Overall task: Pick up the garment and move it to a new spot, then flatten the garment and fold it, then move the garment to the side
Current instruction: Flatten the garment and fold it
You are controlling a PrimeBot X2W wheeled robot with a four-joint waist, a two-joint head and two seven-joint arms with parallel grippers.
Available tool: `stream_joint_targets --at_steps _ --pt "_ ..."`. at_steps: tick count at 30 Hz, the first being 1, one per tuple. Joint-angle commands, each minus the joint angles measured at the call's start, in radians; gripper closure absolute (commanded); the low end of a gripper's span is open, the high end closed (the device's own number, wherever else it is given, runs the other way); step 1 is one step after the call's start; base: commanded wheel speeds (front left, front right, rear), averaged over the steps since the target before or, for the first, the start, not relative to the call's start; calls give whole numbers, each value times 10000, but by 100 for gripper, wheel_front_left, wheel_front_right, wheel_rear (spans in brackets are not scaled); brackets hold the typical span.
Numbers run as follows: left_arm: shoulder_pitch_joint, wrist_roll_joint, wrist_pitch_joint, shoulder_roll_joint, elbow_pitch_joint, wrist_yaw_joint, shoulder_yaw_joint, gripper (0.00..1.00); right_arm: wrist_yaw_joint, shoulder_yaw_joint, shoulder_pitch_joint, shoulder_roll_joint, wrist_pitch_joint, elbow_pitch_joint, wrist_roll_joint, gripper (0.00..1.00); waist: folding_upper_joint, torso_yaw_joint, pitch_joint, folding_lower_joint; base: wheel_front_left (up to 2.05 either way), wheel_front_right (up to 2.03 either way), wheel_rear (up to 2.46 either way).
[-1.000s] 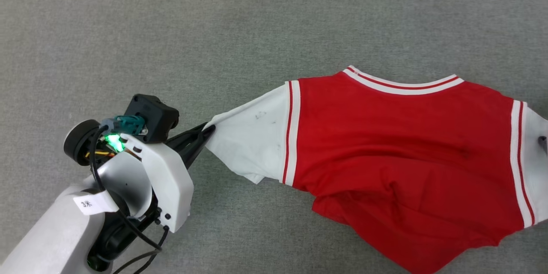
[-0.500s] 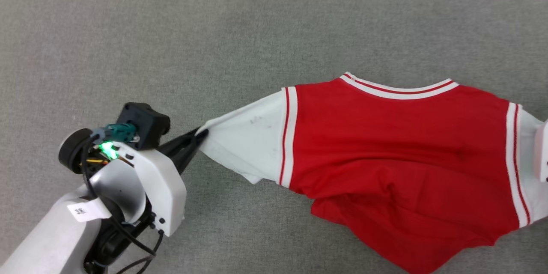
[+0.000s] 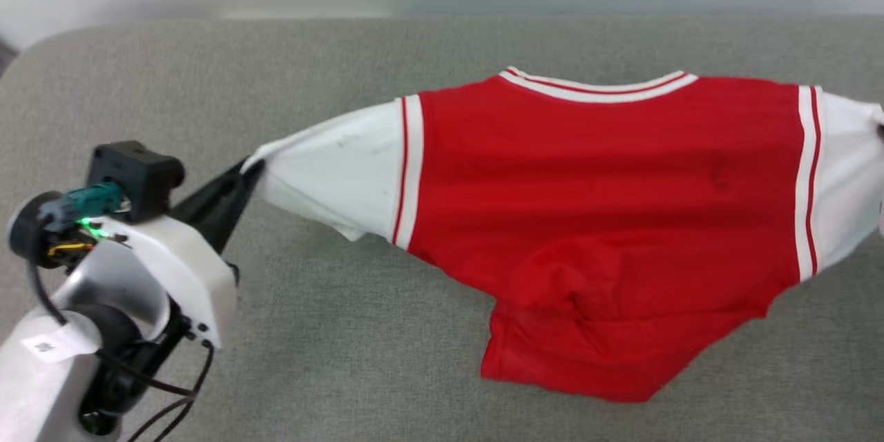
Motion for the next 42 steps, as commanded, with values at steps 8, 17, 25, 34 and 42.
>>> stream_joint_targets --at_steps 8,17,25,34,42 --pt "398 79 -851 679 -667 575 1439 100 -10 -22 -425 -301 -882 -1498 301 100 0 -405 -1200 1 0 0 0" --pt "439 -40 -1467 977 -1367 1036 2713 100 -11 -302 -723 11 -1672 -2640 171 100 0 -545 -1755 1 0 0 0" --pt "124 -110 -1806 1281 -1983 1246 3674 100 -11 -707 -1268 519 -2066 -3444 370 100 0 -677 -1676 1 0 0 0" --pt "-1255 -483 -2034 1571 -1737 938 4060 100 -11 -679 -2913 632 -2586 -3058 124 100 0 -718 -394 1 0 0 0" --pt "-4116 -791 -2025 1728 -641 352 3492 100 -11 -296 -5495 474 -3065 -2110 -899 100 0 -527 1588 1 0 0 0"
